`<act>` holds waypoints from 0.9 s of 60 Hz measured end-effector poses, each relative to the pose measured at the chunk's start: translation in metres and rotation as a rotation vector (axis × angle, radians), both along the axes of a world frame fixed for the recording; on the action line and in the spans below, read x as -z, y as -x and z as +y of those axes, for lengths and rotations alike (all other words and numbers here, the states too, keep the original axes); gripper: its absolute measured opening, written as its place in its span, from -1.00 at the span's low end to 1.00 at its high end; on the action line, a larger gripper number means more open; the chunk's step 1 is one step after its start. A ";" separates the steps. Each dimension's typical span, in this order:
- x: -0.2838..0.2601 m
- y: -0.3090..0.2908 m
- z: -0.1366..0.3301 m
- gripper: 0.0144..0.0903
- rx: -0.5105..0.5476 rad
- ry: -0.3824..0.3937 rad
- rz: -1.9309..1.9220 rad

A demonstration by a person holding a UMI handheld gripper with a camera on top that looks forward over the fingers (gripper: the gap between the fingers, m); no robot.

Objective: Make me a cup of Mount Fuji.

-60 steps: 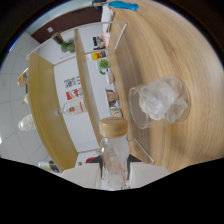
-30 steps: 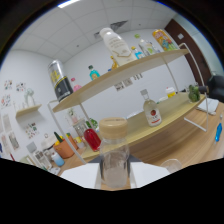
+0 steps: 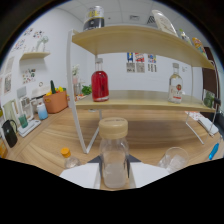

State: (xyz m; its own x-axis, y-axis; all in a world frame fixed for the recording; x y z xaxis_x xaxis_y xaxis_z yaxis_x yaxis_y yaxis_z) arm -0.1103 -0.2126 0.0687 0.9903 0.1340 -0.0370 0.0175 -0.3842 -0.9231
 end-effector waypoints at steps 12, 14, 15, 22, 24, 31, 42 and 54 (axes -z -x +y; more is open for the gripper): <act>0.009 -0.002 -0.013 -0.32 -0.007 0.006 -0.013; 0.009 -0.002 -0.016 -0.31 -0.007 -0.002 -0.016; 0.010 -0.003 -0.018 -0.31 -0.006 -0.005 -0.018; 0.011 -0.006 -0.022 -0.23 0.016 -0.003 -0.024; 0.015 -0.009 -0.023 -0.05 0.027 0.016 -0.035; 0.009 -0.019 -0.030 0.91 0.063 0.047 -0.044; -0.055 -0.035 -0.061 0.90 0.119 0.007 0.013; -0.084 -0.072 -0.104 0.91 0.175 0.037 0.002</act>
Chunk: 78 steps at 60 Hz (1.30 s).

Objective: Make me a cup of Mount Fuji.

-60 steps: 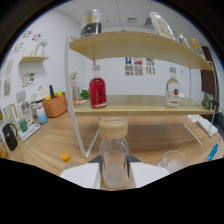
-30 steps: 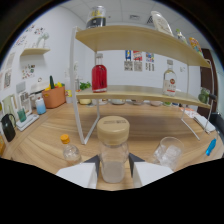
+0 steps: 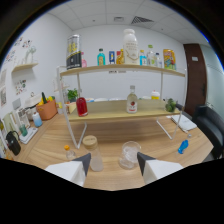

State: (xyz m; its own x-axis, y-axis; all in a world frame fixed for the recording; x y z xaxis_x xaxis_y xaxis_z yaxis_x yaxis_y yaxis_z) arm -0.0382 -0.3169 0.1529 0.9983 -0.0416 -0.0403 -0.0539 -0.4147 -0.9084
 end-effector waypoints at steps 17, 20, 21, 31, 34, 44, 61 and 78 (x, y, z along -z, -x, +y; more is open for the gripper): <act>-0.038 -0.057 -0.004 0.90 0.051 0.050 0.006; -0.069 -0.063 0.011 0.89 0.040 0.013 0.004; -0.079 -0.065 0.017 0.89 0.036 0.000 0.003; -0.183 -0.071 0.085 0.89 -0.030 -0.159 0.018; -0.206 -0.072 0.106 0.89 -0.048 -0.201 0.019; -0.248 -0.073 0.165 0.85 -0.070 -0.271 0.009; -0.241 -0.076 0.217 -0.04 -0.049 -0.233 -0.001; -0.270 -0.073 0.183 -0.12 -0.114 -0.291 0.001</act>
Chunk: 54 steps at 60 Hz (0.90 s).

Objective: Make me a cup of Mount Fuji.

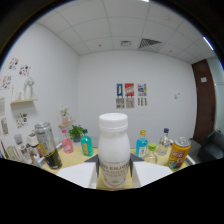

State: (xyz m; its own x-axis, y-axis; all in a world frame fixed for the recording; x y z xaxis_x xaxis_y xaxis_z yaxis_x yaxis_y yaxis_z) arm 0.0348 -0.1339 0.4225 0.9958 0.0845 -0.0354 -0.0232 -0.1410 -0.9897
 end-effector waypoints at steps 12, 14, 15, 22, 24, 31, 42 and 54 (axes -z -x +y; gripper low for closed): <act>0.000 -0.029 -0.064 -0.12 -0.009 -0.062 0.028; 0.016 -0.039 -0.073 -0.13 0.002 -0.047 0.024; 0.025 -0.044 -0.077 -0.13 0.010 -0.039 0.023; 0.114 -0.072 -0.097 -0.12 0.046 0.058 0.035; 0.145 -0.078 -0.100 -0.13 0.057 0.101 0.035; 0.242 -0.093 -0.111 -0.13 0.087 0.210 0.043; 0.329 -0.097 -0.114 -0.12 0.086 0.314 -0.035; 0.331 -0.095 -0.103 -0.13 0.031 0.283 -0.448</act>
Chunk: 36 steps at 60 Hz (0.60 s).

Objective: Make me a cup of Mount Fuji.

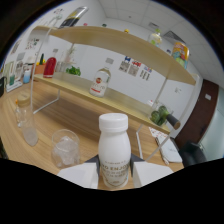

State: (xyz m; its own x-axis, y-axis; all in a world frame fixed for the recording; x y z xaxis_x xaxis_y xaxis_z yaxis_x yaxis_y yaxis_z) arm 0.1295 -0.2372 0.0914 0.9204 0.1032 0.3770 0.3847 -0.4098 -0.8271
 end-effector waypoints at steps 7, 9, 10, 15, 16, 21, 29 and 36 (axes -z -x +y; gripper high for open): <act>-0.007 0.001 0.010 -0.13 -0.080 -0.009 -0.277; -0.010 0.000 0.012 -0.13 -0.098 -0.012 -0.354; -0.011 -0.001 0.012 -0.12 -0.106 -0.011 -0.390; -0.020 -0.001 0.019 -0.13 -0.151 -0.021 -0.569; -0.022 -0.002 0.020 -0.13 -0.160 -0.022 -0.607; -0.030 0.003 0.027 -0.13 -0.218 -0.038 -0.770; -0.041 0.008 0.036 -0.13 -0.318 -0.055 -1.030; -0.044 0.013 0.039 -0.13 -0.369 -0.072 -1.170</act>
State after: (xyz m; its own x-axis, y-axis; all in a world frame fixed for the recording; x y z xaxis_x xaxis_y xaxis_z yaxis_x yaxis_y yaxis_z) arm 0.1162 -0.1985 0.1356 -0.0561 0.2308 0.9714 0.9932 -0.0866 0.0779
